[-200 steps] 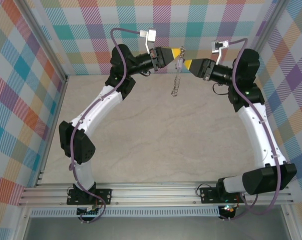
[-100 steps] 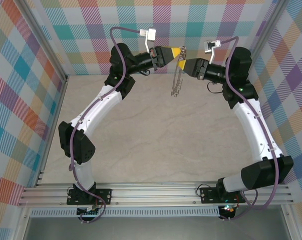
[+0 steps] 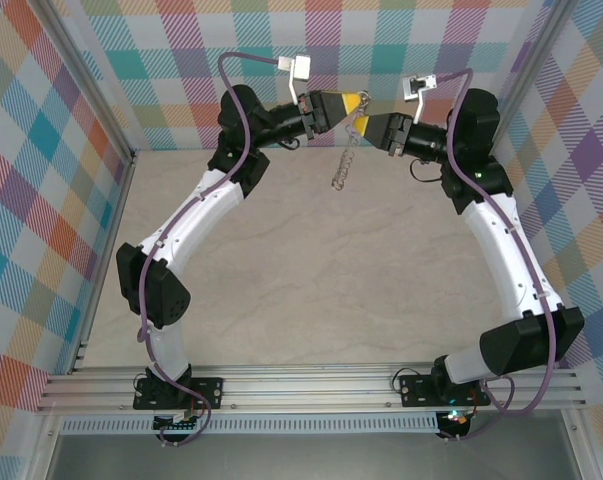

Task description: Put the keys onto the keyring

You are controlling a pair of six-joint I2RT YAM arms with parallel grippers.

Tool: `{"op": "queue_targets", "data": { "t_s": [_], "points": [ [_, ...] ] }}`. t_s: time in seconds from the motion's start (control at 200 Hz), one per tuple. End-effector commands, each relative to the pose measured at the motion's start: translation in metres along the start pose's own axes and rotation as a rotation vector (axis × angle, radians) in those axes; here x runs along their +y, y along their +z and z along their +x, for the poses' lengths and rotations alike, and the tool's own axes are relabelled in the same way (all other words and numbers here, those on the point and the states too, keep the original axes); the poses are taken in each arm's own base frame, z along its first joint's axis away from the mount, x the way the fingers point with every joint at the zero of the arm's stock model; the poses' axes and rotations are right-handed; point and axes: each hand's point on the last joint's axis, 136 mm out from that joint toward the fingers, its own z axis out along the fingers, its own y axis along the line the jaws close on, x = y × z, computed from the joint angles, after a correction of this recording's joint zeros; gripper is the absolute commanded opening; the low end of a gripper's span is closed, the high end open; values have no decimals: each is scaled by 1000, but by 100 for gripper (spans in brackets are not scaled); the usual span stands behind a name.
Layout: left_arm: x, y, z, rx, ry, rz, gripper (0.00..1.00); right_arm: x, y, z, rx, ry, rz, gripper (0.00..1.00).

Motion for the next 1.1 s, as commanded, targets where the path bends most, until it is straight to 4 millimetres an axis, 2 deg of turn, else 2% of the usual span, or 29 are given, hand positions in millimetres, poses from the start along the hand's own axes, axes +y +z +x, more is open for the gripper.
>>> {"op": "queue_targets", "data": {
  "t_s": [0.0,0.19,0.585,0.905,1.095],
  "points": [
    [-33,1,-18,-30,77,63,0,11,2,-3,4,-47,-27,18],
    [-30,1,-19,-31,79,55,0,9,-1,1,12,-48,-9,0],
    [-17,-9,-22,-31,105,-7,0,3,-13,9,28,-70,96,0],
    [-7,-19,-11,45,201,-110,0,3,-22,13,89,-84,171,0],
    [-9,-23,-8,76,243,-128,0,-3,-27,15,128,-85,213,0]
  ]
}}
